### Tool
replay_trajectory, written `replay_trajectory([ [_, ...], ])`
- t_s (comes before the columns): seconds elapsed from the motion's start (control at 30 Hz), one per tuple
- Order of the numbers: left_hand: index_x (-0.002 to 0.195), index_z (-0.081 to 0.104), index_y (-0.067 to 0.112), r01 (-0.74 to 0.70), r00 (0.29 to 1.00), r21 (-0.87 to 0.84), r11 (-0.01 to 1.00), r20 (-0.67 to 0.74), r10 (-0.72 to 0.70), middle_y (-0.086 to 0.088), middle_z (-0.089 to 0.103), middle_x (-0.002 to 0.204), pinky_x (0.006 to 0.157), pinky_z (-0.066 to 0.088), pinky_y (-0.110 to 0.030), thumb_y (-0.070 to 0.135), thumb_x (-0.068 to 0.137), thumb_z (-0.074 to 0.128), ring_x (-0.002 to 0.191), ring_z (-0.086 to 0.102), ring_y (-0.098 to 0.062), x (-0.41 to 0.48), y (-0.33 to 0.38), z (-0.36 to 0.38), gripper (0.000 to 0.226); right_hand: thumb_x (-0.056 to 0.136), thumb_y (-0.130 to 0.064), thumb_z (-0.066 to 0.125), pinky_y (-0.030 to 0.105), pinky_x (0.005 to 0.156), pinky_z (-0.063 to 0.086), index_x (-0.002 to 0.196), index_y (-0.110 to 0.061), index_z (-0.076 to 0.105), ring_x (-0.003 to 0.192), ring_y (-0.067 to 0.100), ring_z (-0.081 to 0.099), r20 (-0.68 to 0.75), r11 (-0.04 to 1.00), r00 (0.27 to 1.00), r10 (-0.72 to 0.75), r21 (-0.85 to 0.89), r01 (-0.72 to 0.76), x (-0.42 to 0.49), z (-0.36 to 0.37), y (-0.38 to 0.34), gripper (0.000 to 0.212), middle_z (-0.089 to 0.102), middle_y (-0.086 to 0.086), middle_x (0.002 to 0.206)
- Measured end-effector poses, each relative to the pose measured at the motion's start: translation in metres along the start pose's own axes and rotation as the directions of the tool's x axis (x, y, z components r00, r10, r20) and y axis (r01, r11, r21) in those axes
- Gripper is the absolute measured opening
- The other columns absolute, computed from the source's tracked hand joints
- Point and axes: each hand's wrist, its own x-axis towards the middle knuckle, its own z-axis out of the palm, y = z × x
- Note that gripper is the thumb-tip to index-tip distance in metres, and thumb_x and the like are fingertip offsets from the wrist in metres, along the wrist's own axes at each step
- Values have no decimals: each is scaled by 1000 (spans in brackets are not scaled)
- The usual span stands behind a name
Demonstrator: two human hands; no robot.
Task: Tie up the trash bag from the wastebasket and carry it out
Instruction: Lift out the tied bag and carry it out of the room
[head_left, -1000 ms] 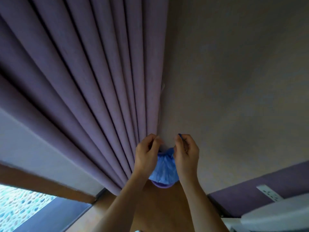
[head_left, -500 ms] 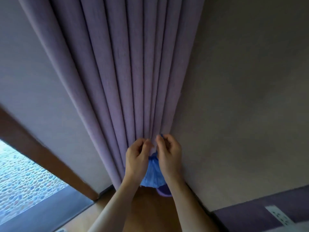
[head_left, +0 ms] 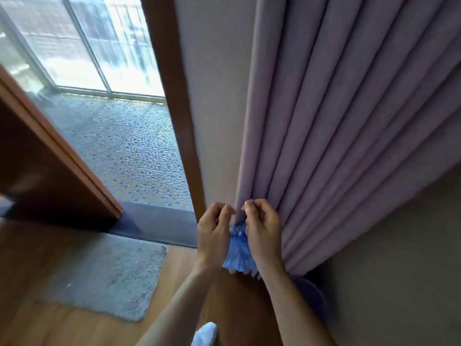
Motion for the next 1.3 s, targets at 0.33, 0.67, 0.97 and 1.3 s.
replay_trajectory([
  [0.33, 73, 61, 15, 55, 888, 104, 993, -461, -1, 12, 54, 56, 54, 38, -32, 28, 92, 48, 52, 45, -6, -65, -18, -114, 27, 86, -32, 56, 34, 53, 37, 68, -21, 59, 52, 11, 42, 435, 996, 900, 12, 72, -47, -67, 89, 8, 22, 48, -12, 52],
  [0.67, 69, 58, 18, 105, 577, 90, 990, -817, 13, 11, 43, 46, 54, 30, -34, 31, 92, 48, 49, 33, -12, -131, -18, -251, 28, 92, -31, 55, 30, 53, 35, 72, -9, 62, 51, 9, 43, 771, 993, 633, -75, 118, -25, -162, 203, -13, 30, 47, -12, 52],
  [0.97, 70, 60, 10, 106, 392, 47, 993, -920, 2, 9, 41, 50, 56, 31, -34, 31, 92, 50, 53, 35, -13, -145, -39, -398, 32, 95, -27, 55, 31, 51, 37, 73, -7, 61, 53, 11, 44, 887, 995, 459, -61, 92, -46, -242, 335, -22, 30, 47, -10, 54],
  [1.3, 68, 59, 14, 86, 387, 41, 995, -922, 5, 11, 43, 47, 53, 29, -31, 30, 93, 49, 48, 35, -6, -124, -48, -573, 31, 95, -18, 58, 29, 51, 36, 68, -17, 61, 53, 10, 43, 908, 998, 416, -54, 63, -6, -313, 492, -47, 27, 49, -10, 55],
])
